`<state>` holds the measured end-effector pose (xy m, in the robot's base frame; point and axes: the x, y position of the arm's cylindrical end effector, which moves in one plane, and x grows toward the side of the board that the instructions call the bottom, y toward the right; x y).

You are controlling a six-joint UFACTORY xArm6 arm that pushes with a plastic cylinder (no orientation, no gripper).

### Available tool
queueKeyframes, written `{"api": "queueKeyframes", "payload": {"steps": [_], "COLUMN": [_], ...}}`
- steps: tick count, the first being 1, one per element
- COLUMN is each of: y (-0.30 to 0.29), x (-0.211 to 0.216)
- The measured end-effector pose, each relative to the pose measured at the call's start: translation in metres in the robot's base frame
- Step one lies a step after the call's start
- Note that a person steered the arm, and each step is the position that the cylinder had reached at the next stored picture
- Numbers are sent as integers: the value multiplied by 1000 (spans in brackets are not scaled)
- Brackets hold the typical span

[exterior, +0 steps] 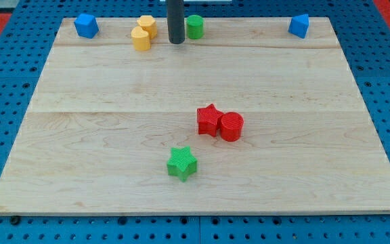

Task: Slide the yellow hexagon to the center left of the board

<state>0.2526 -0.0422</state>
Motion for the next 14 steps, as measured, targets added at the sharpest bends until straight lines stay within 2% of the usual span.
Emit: {"api": "queueKeyframes", "payload": {"steps": [3,5,7,10,14], "y": [-38,-47,-82,-93,-93], "x": [-60,-60,-60,-29,55]}}
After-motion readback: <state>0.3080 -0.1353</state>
